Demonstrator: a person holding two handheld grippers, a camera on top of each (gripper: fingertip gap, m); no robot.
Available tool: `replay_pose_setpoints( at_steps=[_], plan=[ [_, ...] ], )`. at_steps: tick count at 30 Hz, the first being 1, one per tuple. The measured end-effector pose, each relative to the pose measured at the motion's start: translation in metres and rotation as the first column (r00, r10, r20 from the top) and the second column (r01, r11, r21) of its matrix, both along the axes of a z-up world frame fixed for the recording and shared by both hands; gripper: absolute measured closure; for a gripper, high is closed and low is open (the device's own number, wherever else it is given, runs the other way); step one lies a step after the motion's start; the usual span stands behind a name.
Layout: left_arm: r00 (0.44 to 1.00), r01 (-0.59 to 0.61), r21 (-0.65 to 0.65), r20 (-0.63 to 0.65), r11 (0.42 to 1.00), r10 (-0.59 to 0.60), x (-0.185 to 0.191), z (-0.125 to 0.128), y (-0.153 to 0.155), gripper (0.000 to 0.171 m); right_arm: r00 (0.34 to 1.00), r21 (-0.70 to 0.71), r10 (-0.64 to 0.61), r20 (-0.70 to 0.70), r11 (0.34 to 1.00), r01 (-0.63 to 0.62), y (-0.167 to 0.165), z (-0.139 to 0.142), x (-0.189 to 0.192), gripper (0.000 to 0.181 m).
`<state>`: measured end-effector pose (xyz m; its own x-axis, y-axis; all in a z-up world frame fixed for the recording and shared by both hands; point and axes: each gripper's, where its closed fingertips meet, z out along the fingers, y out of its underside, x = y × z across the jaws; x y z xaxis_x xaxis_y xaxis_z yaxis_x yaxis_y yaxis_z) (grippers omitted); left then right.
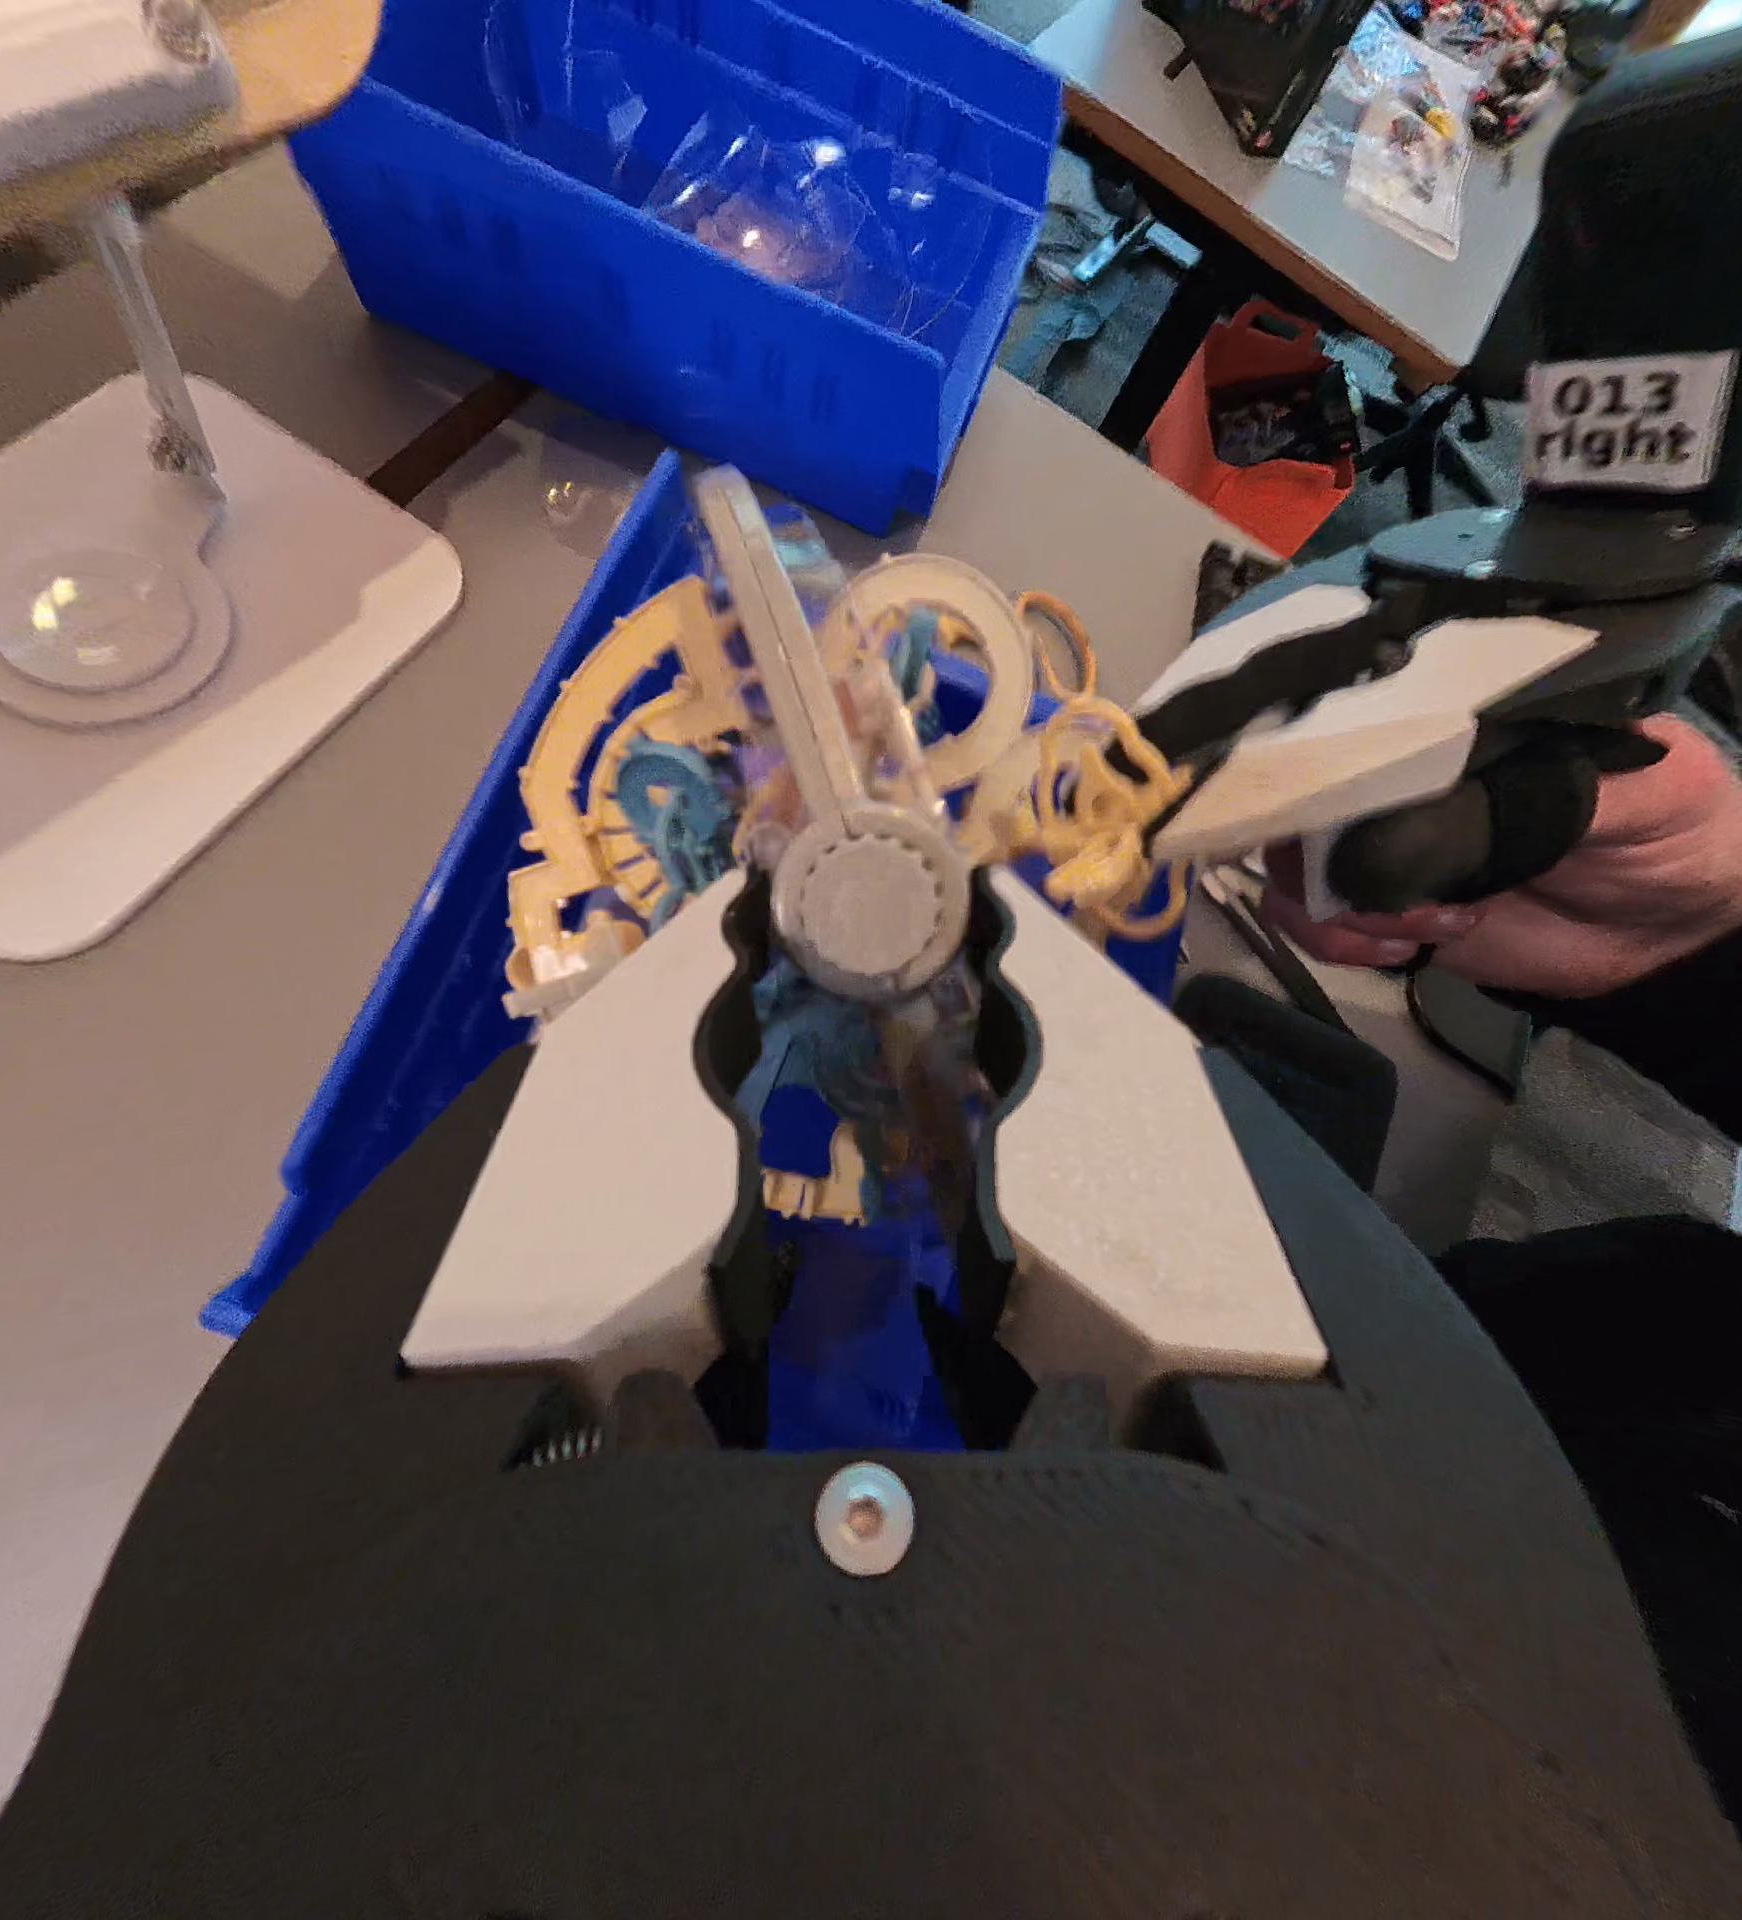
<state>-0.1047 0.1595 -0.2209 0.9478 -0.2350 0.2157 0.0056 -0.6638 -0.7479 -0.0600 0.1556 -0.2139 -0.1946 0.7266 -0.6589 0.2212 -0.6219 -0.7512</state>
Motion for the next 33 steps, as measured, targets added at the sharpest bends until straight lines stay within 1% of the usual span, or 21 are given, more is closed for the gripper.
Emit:
replay_pose_setpoints(
  at_steps=[1, 2, 3, 6, 8, 10, 11, 12, 15, 16, 18, 19, 21, 22, 24, 25, 28, 30, 31, 32, 33],
  plan=[
    [1.0, 0.011, -0.012, -0.023, 1.0, -0.011, -0.001, 0.0, 0.005, 0.134, 1.0, 0.06, 0.004, -0.018, 0.998, -0.003, -0.002, 0.001, -0.001, 0.162],
    [0.999, 0.026, -0.051, -0.032, 0.998, -0.028, 0.0, -0.002, 0.007, 0.134, 1.0, 0.115, 0.001, -0.024, 0.993, 0.002, -0.002, -0.002, -0.001, 0.162],
    [0.998, 0.048, -0.053, -0.033, 0.997, -0.05, 0.001, -0.001, 0.012, 0.134, 0.999, 0.139, 0.005, -0.033, 0.99, 0.0, -0.001, -0.001, 0.001, 0.162],
    [0.997, 0.069, -0.031, -0.041, 0.997, -0.07, 0.005, 0.002, 0.028, 0.134, 0.999, 0.274, 0.008, -0.053, 0.962, 0.007, 0.004, 0.001, 0.003, 0.162],
    [0.996, 0.076, -0.033, -0.04, 0.997, -0.077, 0.005, 0.003, 0.034, 0.134, 0.999, 0.37, 0.026, -0.043, 0.929, -0.008, 0.002, 0.0, 0.002, 0.162],
    [0.996, 0.076, -0.036, -0.05, 0.996, -0.078, 0.003, 0.002, 0.039, 0.134, 0.997, 0.421, 0.06, -0.043, 0.906, -0.036, -0.001, 0.001, 0.002, 0.162],
    [0.995, 0.079, -0.026, -0.064, 0.997, -0.08, 0.002, 0.002, 0.043, 0.134, 0.995, 0.459, 0.09, -0.041, 0.886, -0.062, -0.007, 0.002, 0.001, 0.163],
    [0.994, 0.081, -0.047, -0.072, 0.996, -0.084, 0.001, -0.001, 0.045, 0.133, 0.994, 0.516, 0.107, -0.026, 0.853, -0.078, -0.012, 0.0, -0.001, 0.163],
    [0.993, 0.083, -0.078, -0.08, 0.993, -0.089, -0.003, -0.004, 0.049, 0.133, 0.992, 0.624, 0.12, 0.032, 0.773, -0.113, -0.011, -0.003, -0.004, 0.163],
    [0.992, 0.092, -0.08, -0.082, 0.992, -0.099, -0.003, -0.004, 0.05, 0.133, 0.989, 0.662, 0.141, 0.047, 0.737, -0.137, -0.014, -0.005, -0.004, 0.163],
    [0.983, 0.116, -0.065, -0.136, 0.991, -0.124, -0.002, -0.003, 0.056, 0.133, 0.977, 0.753, 0.19, 0.097, 0.628, -0.197, -0.021, -0.014, -0.002, 0.163],
    [0.979, 0.13, -0.06, -0.153, 0.99, -0.137, 0.0, -0.003, 0.06, 0.134, 0.973, 0.768, 0.207, 0.104, 0.605, -0.211, -0.023, -0.013, -0.002, 0.163],
    [0.977, 0.146, -0.101, -0.141, 0.984, -0.16, -0.003, -0.007, 0.067, 0.134, 0.97, 0.779, 0.219, 0.101, 0.589, -0.214, -0.02, -0.011, -0.002, 0.164],
    [0.984, 0.148, -0.153, -0.074, 0.977, -0.161, -0.002, -0.012, 0.068, 0.135, 0.968, 0.769, 0.235, 0.089, 0.601, -0.217, -0.02, -0.01, -0.001, 0.164],
    [0.98, 0.178, -0.251, -0.046, 0.951, -0.196, -0.001, -0.027, 0.068, 0.135, 0.965, 0.718, 0.252, 0.073, 0.658, -0.226, -0.019, -0.01, 0.001, 0.164],
    [0.979, 0.185, -0.26, -0.032, 0.948, -0.2, 0.001, -0.03, 0.07, 0.135, 0.966, 0.684, 0.254, 0.054, 0.695, -0.221, -0.018, -0.01, 0.002, 0.164],
    [0.973, 0.22, -0.165, -0.03, 0.962, -0.228, 0.008, -0.03, 0.085, 0.137, 0.976, 0.497, 0.212, -0.053, 0.853, -0.159, 0.005, 0.004, 0.004, 0.165],
    [0.974, 0.221, -0.155, -0.019, 0.963, -0.227, 0.008, -0.032, 0.093, 0.137, 0.981, 0.375, 0.172, -0.092, 0.918, -0.125, 0.023, 0.012, 0.006, 0.166],
    [0.978, 0.198, -0.18, -0.034, 0.963, -0.207, 0.003, -0.037, 0.094, 0.137, 0.983, 0.339, 0.135, -0.128, 0.937, -0.085, 0.033, 0.017, 0.008, 0.181],
    [0.98, 0.191, -0.181, -0.021, 0.965, -0.198, 0.0, -0.037, 0.096, 0.138, 0.974, 0.283, 0.129, -0.188, 0.956, -0.072, 0.04, 0.027, 0.014, 0.181],
    [0.987, 0.154, -0.188, -0.025, 0.97, -0.162, -0.009, -0.041, 0.097, 0.138, 0.962, 0.201, 0.094, -0.257, 0.979, -0.042, 0.05, 0.041, 0.02, 0.181]
  ],
)
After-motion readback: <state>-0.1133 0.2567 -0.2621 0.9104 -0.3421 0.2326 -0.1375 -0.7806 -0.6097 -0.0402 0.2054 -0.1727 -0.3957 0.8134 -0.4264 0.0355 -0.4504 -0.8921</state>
